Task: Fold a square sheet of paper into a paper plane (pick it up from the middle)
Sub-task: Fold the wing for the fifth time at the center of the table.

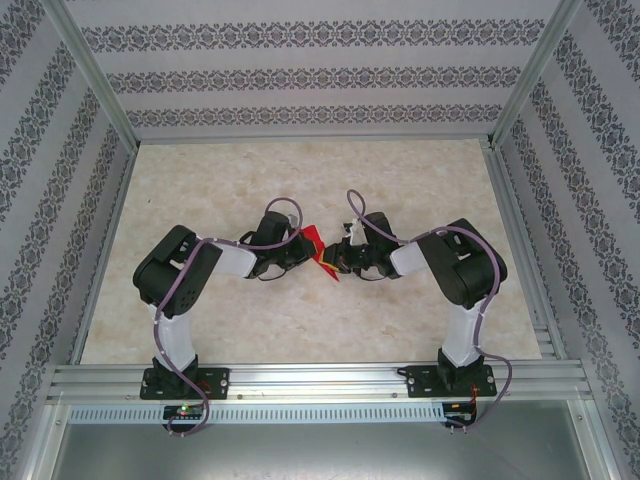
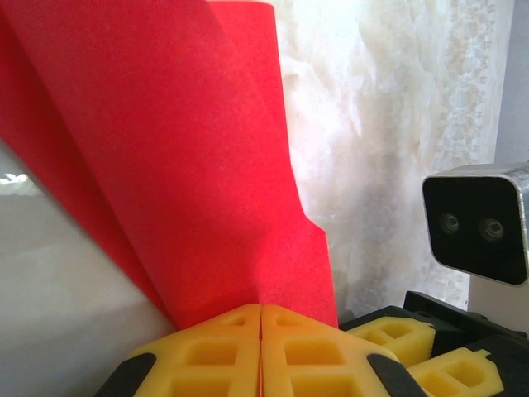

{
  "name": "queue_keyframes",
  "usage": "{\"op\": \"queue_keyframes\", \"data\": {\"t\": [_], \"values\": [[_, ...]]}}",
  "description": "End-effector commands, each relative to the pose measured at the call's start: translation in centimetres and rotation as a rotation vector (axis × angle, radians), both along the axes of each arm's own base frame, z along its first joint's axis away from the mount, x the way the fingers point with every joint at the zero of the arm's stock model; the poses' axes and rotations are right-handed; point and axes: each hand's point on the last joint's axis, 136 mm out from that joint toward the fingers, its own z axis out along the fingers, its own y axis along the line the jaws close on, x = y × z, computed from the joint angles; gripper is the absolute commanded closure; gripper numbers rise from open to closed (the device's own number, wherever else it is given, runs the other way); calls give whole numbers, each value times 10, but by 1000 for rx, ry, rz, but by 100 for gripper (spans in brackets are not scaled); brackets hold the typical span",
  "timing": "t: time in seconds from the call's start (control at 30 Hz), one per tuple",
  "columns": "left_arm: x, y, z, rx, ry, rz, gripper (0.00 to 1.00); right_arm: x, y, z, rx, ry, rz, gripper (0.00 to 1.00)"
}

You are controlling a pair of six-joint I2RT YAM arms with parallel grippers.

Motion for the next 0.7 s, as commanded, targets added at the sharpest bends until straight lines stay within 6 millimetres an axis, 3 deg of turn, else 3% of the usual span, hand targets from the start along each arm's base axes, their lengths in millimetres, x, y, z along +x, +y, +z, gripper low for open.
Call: {"op": "queue_keyframes", "data": {"t": [0.0,0.37,0.67], "values": [[-1,6,-15,74,36,22,91,2,-12,-4,-69,-6,-9,81],[-4,6,-20,92,64,8,91,-14,-19,-2,-227,-177,165,74],[-5,5,-21,95,76,3,91,-8,-5,1,-305,-323,239,73]]}}
